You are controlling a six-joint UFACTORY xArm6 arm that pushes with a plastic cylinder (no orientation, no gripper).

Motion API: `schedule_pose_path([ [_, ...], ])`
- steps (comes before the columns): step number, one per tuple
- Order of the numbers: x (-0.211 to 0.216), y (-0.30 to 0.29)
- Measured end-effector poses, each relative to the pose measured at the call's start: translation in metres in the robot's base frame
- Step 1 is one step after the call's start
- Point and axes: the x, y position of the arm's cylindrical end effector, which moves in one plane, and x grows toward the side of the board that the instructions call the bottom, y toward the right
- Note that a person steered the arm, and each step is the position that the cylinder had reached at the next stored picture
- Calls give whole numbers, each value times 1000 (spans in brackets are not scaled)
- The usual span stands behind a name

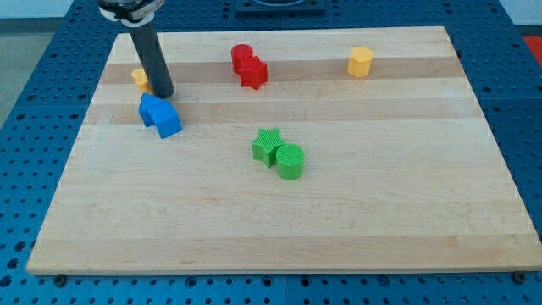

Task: Slide the heart towards the top left corner

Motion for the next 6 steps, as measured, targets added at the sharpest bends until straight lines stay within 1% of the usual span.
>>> schedule_pose_path([
  [1, 7, -10],
  [3, 3, -45],
  [5, -33, -49],
  [6, -61, -49],
])
